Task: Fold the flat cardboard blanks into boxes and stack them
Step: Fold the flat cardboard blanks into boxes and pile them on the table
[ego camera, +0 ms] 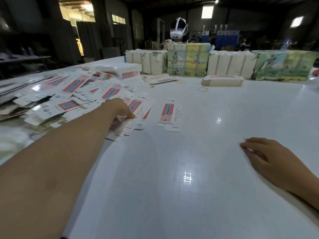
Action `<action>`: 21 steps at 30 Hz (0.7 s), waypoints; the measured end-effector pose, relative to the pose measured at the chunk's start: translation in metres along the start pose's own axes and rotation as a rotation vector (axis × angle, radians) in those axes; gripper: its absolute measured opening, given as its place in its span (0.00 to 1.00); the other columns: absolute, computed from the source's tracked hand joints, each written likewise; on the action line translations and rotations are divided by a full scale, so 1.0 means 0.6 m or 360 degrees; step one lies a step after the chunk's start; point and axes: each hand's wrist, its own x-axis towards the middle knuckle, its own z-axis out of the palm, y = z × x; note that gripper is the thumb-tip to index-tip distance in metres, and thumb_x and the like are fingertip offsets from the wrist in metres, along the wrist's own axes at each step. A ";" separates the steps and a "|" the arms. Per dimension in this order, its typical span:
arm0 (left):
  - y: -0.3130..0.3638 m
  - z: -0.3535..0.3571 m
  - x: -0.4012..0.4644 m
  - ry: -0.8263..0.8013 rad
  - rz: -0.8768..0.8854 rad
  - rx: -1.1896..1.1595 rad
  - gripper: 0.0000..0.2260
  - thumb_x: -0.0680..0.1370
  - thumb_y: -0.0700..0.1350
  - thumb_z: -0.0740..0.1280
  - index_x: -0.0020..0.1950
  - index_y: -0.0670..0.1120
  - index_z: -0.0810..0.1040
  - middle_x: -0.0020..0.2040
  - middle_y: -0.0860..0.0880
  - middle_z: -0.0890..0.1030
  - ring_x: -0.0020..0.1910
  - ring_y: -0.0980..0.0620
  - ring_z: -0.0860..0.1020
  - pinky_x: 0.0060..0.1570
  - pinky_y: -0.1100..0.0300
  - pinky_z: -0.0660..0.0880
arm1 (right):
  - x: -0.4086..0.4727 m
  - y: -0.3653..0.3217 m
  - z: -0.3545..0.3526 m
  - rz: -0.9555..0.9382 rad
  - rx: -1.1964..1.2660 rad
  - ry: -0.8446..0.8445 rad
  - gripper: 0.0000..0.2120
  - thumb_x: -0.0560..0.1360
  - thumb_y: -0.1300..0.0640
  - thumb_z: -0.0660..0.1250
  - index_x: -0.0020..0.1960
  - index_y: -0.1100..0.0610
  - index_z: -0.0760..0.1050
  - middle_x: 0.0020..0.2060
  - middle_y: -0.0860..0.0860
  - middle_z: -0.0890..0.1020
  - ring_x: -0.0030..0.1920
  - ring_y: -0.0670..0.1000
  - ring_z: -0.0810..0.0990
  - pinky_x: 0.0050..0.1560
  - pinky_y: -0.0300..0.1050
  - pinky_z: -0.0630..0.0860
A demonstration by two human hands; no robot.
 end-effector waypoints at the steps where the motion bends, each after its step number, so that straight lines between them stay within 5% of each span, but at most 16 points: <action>1: 0.002 0.002 -0.003 -0.0006 -0.0013 -0.0018 0.37 0.69 0.59 0.74 0.68 0.40 0.66 0.65 0.40 0.72 0.64 0.40 0.71 0.64 0.47 0.69 | -0.001 -0.001 0.000 -0.0001 -0.0005 -0.0002 0.13 0.78 0.56 0.62 0.60 0.53 0.80 0.63 0.47 0.77 0.65 0.51 0.72 0.60 0.45 0.66; 7: 0.014 0.008 -0.020 0.0036 -0.0056 -0.0267 0.33 0.69 0.51 0.76 0.64 0.35 0.65 0.54 0.40 0.76 0.54 0.43 0.76 0.56 0.50 0.74 | -0.004 -0.013 -0.004 0.0007 -0.0009 -0.0006 0.13 0.78 0.56 0.62 0.59 0.52 0.80 0.63 0.47 0.77 0.64 0.51 0.72 0.57 0.42 0.66; 11: 0.045 -0.009 -0.049 0.0208 0.0082 -0.0430 0.21 0.74 0.39 0.68 0.65 0.36 0.67 0.39 0.45 0.71 0.36 0.50 0.71 0.31 0.59 0.69 | -0.004 -0.022 -0.008 -0.0021 -0.0008 -0.0032 0.13 0.79 0.56 0.61 0.61 0.53 0.79 0.63 0.47 0.77 0.65 0.51 0.72 0.61 0.43 0.66; 15: 0.121 -0.018 -0.116 0.0080 0.0495 -0.0830 0.15 0.77 0.38 0.65 0.65 0.43 0.75 0.44 0.49 0.77 0.41 0.50 0.76 0.41 0.56 0.79 | 0.002 -0.025 -0.011 -0.0009 0.0110 -0.0034 0.13 0.79 0.56 0.61 0.61 0.54 0.78 0.52 0.47 0.80 0.58 0.53 0.76 0.52 0.40 0.67; 18: 0.177 0.000 -0.194 -0.0248 0.0789 -0.0999 0.14 0.79 0.39 0.62 0.63 0.48 0.77 0.39 0.55 0.79 0.33 0.56 0.78 0.23 0.68 0.72 | 0.009 -0.031 -0.029 0.0497 0.1148 0.0197 0.14 0.80 0.52 0.60 0.63 0.54 0.75 0.47 0.48 0.81 0.44 0.49 0.81 0.47 0.44 0.75; 21: 0.222 0.041 -0.253 -0.0595 0.1043 -0.0899 0.12 0.79 0.39 0.63 0.56 0.54 0.79 0.33 0.60 0.82 0.33 0.60 0.82 0.28 0.67 0.76 | 0.007 -0.018 -0.063 0.1023 0.2129 0.0356 0.14 0.80 0.47 0.60 0.44 0.54 0.78 0.31 0.53 0.80 0.25 0.51 0.76 0.24 0.40 0.70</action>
